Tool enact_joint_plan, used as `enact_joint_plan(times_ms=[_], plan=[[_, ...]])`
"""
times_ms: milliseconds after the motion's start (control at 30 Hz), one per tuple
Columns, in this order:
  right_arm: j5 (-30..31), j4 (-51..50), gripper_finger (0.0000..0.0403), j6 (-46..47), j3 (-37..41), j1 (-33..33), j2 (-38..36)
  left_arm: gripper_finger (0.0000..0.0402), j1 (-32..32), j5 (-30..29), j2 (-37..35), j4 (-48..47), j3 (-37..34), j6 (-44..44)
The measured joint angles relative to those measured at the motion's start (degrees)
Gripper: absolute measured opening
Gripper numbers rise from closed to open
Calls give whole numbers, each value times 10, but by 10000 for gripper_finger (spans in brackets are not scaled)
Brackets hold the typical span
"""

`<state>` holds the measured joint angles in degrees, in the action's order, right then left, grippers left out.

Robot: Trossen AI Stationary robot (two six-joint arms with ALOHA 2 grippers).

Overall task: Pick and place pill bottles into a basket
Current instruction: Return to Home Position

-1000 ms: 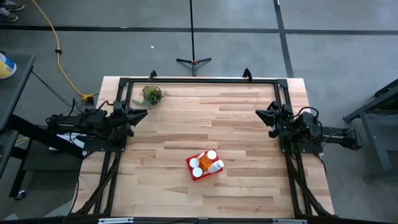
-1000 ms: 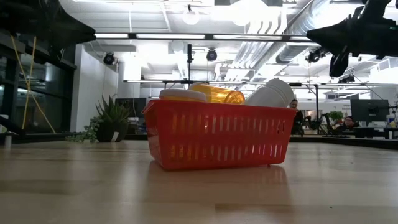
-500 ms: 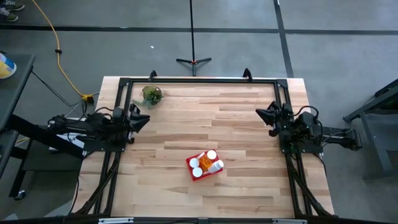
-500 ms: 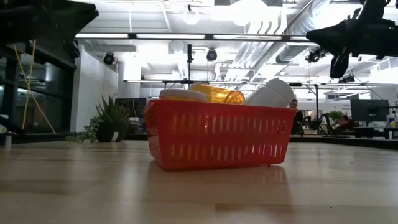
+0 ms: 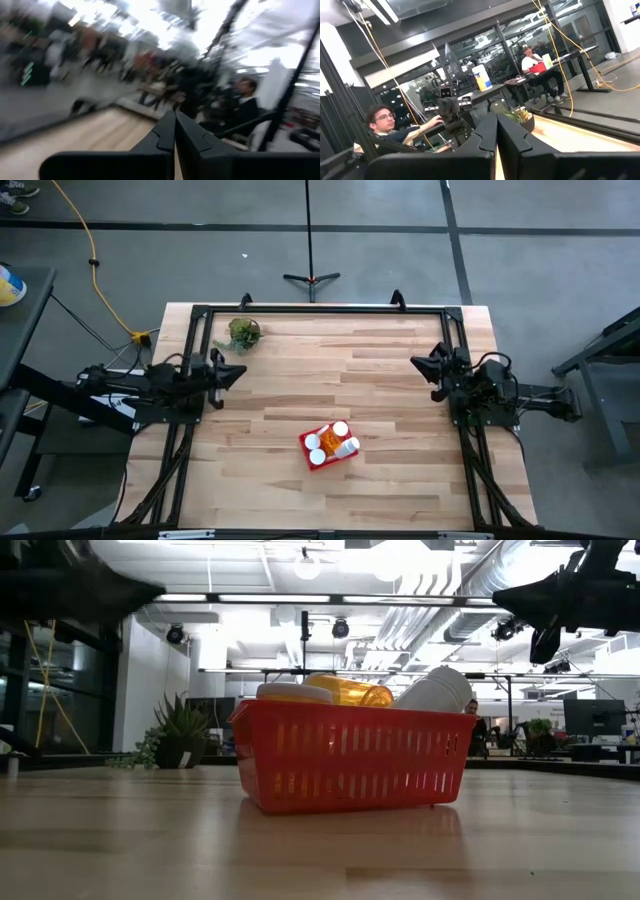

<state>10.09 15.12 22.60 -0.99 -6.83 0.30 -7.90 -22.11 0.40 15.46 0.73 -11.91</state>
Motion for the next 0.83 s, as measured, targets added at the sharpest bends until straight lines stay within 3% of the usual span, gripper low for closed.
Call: enact_joint_plan(times_ms=[133,233,500,833], plan=[[0,-19,0,-1,0,0,0,39,0,-61,0,-82,0,-81],[0,-39,0,-2,0,0,0,37,0,-78,0,-113,0,-86],[20,-133,0,-24,-1,0,0,53,0,-89,6,-114,0,140],[27,-134,0,-4,-2,0,7,44,0,-87,6,-114,-1,147]])
